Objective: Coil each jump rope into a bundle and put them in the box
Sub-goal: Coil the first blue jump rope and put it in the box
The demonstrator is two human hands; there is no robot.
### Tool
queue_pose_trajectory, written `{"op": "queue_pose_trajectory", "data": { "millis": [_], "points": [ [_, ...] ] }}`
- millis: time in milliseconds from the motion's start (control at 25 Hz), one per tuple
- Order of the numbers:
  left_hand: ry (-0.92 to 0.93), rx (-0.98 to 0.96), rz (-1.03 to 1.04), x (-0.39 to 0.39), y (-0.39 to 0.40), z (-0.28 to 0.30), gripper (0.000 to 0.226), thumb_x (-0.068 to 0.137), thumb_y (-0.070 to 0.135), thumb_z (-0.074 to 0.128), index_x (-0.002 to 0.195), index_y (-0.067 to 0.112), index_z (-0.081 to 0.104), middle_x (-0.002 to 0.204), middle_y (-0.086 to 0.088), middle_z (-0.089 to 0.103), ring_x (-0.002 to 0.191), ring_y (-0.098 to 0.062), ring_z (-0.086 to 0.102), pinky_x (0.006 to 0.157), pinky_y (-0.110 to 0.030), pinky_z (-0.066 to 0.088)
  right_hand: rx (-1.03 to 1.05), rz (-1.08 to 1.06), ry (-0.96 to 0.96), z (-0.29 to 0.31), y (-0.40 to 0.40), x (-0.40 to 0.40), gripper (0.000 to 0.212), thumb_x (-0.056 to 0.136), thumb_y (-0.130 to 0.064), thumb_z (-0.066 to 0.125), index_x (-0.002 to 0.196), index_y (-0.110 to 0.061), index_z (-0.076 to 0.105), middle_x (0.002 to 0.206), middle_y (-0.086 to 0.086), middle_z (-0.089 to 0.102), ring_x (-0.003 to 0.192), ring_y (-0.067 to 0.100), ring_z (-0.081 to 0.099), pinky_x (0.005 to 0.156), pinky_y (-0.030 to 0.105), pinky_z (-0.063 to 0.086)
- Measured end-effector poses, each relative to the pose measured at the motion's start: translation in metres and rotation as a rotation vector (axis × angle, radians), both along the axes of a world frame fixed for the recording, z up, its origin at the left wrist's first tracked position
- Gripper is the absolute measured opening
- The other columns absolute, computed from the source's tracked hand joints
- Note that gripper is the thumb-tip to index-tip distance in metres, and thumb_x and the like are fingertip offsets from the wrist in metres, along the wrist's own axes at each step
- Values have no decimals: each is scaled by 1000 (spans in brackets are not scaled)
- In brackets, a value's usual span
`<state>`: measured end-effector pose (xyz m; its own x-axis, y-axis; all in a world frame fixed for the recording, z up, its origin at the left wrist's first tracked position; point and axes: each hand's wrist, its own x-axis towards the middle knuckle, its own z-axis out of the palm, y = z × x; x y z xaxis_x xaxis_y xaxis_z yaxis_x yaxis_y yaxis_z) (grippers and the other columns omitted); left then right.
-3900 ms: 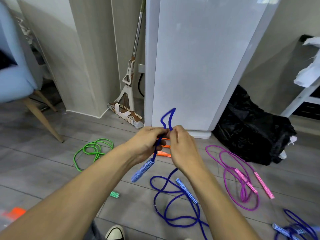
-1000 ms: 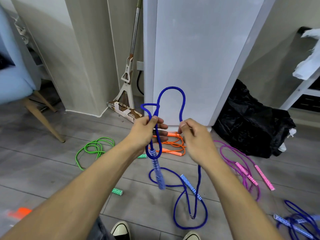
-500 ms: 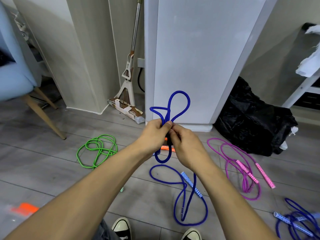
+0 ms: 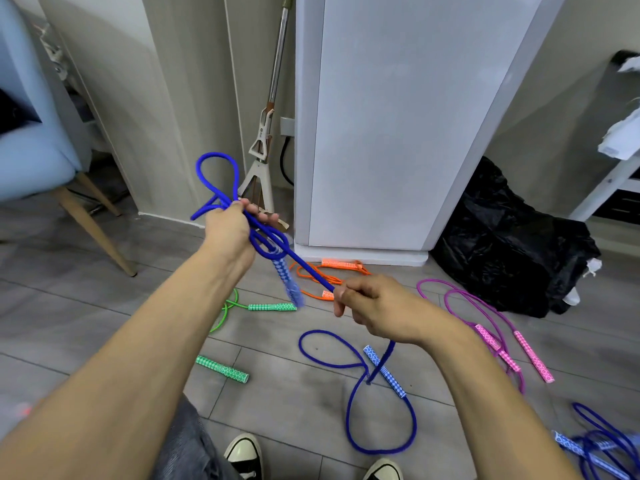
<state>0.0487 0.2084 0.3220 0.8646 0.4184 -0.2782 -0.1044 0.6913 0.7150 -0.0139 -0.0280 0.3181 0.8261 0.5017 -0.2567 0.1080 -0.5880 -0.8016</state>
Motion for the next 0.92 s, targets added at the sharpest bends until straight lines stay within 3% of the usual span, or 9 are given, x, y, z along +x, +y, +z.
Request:
{"op": "queue_pose_trajectory", "data": {
  "millis": [120, 200, 280, 360, 440, 600, 800, 920],
  "points": [
    [38, 157, 124, 0, 17, 1, 19, 106, 11, 32, 91, 10, 43, 68, -3, 48, 45, -13, 47, 50, -28, 53, -42, -40, 184, 0, -12, 2, 34, 105, -27, 44, 82, -11, 64, 59, 4, 34, 45, 13, 26, 44, 23, 23],
    [35, 398, 119, -3, 14, 3, 20, 107, 13, 31, 93, 11, 45, 71, -3, 50, 49, -13, 49, 53, -30, 55, -193, -104, 50, 1, -18, 5, 34, 105, -28, 44, 79, -17, 63, 58, -1, 42, 45, 11, 35, 47, 23, 29],
    [7, 608, -7, -9, 2, 6, 19, 107, 13, 32, 98, 8, 47, 74, -5, 56, 52, -15, 54, 59, -32, 58, -294, -173, -208, 0, -20, 8, 33, 104, -33, 44, 78, -22, 61, 62, -6, 50, 54, 11, 45, 53, 26, 34],
    [-21, 763, -195, -16, -13, 8, 18, 107, 14, 33, 100, 7, 48, 80, -9, 64, 58, -18, 62, 67, -40, 60, -201, -228, -338, 2, -18, 9, 30, 104, -35, 45, 82, -23, 61, 63, -8, 51, 60, 10, 49, 56, 28, 35],
    [-61, 904, -394, -23, -26, 7, 17, 107, 14, 34, 103, 6, 48, 88, -11, 70, 71, -23, 69, 79, -48, 60, -126, -216, -376, 5, -14, 9, 27, 103, -35, 46, 84, -24, 61, 62, -11, 53, 59, 6, 45, 57, 27, 33],
    [-162, 1120, -655, -36, -51, 0, 17, 105, 22, 42, 103, 10, 54, 99, -6, 74, 94, -21, 71, 90, -47, 56, -72, -167, -404, 7, -5, 5, 26, 103, -37, 47, 84, -26, 61, 62, -21, 56, 61, 5, 47, 60, 28, 35],
    [-238, 1240, -741, -45, -73, -2, 20, 104, 24, 42, 96, 8, 50, 82, -7, 64, 75, -22, 65, 84, -53, 54, -11, -264, -412, 12, -1, 4, 32, 105, -34, 45, 77, -26, 59, 59, -16, 56, 59, -4, 52, 55, 15, 31],
    [-212, 1123, -849, -45, -72, 0, 21, 105, 25, 40, 91, 11, 46, 73, -3, 51, 58, -15, 58, 79, -57, 57, -24, -306, -412, 12, 1, 1, 31, 104, -39, 46, 78, -26, 59, 63, -13, 55, 59, 1, 51, 55, 18, 32]
  ]
}}
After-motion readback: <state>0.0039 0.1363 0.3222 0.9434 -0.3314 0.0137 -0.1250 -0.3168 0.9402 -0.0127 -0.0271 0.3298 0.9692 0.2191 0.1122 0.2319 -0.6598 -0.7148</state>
